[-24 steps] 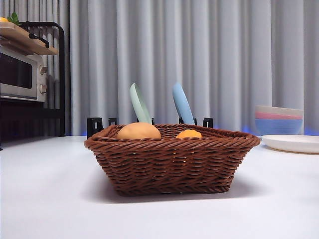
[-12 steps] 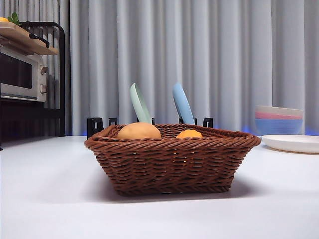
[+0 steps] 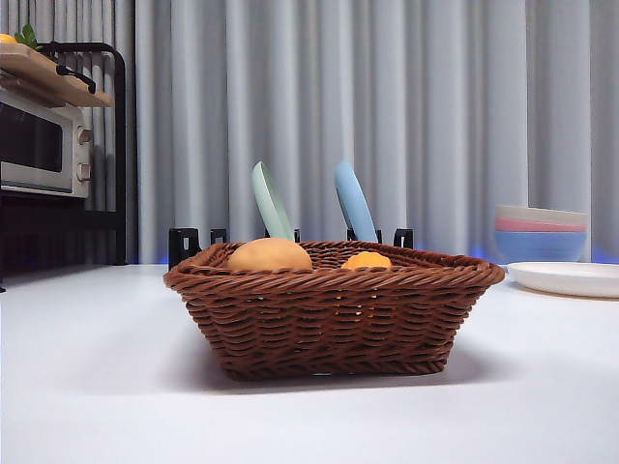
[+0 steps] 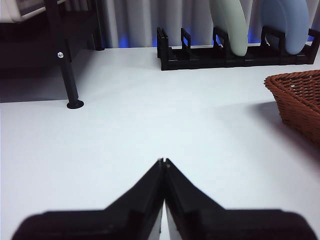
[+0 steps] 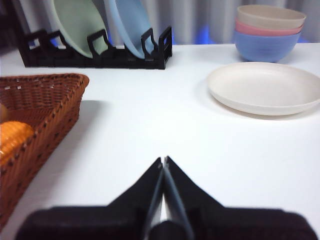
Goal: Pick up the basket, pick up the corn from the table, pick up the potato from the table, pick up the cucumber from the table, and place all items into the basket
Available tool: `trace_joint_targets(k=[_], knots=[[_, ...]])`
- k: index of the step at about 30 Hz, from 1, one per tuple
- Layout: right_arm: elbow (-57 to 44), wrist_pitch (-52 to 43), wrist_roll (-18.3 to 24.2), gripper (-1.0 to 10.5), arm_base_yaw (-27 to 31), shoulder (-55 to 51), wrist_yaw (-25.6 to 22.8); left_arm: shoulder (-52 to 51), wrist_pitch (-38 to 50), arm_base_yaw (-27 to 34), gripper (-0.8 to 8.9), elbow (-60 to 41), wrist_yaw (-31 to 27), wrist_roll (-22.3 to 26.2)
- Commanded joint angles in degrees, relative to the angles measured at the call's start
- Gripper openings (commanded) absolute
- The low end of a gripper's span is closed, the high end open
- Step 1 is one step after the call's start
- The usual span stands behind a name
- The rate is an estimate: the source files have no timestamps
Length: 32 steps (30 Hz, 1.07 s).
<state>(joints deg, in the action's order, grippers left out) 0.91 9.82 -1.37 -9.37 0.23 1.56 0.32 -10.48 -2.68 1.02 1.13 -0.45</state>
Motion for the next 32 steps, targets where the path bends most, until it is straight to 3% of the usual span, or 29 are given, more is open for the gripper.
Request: trace_joint_targets(k=[1, 32], knots=[[-0.6, 0.5, -3.9, 0.0, 0.0, -0.2, 0.0, -0.1, 0.1, 0.2, -0.01, -0.8, 0.4, 0.4], [-0.5, 0.5, -3.7, 0.0, 0.0, -0.1, -0.2, -0.1, 0.1, 0.2, -0.01, -0.8, 0.4, 0.4]])
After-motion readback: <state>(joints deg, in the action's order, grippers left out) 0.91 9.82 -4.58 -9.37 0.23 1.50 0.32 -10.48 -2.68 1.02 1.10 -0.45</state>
